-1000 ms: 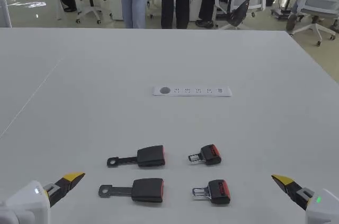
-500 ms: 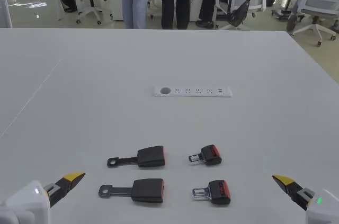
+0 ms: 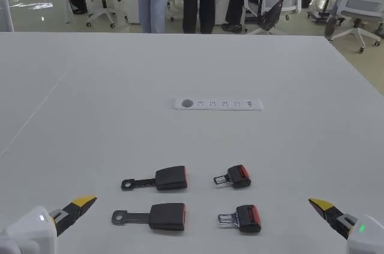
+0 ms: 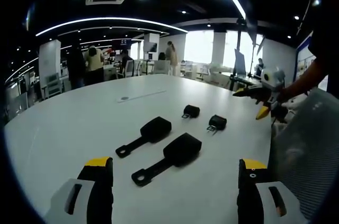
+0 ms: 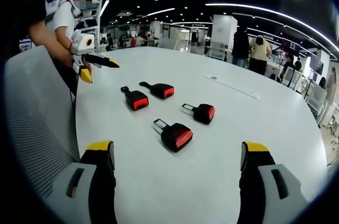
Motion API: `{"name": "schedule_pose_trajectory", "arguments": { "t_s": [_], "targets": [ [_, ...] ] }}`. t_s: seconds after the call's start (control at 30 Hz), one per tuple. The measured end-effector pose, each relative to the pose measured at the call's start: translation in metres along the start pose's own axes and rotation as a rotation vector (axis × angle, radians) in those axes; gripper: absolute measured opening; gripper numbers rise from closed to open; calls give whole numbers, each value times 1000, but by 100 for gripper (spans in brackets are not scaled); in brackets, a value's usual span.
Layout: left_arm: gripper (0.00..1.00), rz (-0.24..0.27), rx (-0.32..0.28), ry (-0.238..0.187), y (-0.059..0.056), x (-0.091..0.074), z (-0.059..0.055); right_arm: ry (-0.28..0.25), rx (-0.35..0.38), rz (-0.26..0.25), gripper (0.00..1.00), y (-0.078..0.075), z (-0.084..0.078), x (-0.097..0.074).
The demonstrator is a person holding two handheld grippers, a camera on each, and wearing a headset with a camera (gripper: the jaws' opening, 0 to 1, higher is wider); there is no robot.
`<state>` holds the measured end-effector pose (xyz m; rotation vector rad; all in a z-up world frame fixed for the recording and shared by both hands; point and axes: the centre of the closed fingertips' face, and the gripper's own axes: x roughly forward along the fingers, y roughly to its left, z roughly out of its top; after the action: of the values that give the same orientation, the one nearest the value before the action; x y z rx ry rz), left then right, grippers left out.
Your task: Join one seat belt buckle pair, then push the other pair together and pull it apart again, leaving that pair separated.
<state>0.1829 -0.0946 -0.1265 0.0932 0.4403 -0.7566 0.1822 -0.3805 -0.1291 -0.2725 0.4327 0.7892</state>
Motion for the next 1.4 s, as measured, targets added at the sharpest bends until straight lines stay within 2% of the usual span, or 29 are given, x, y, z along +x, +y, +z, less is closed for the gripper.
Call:
{"name": "schedule_pose_trajectory", "arguments": {
  "t_s": [0.9,1.13,1.4],
  "targets": [
    [100,-2,14,4,-2,1,6,-1,-12,-6,99,-6,0,0],
    [98,-17,50,39,0,6,6,10,-34,-9,98,-16,-3,-2],
    [97,-59,78,76,-2,15,7,24,-35,-9,99,-31,-1,-4]
  ]
}}
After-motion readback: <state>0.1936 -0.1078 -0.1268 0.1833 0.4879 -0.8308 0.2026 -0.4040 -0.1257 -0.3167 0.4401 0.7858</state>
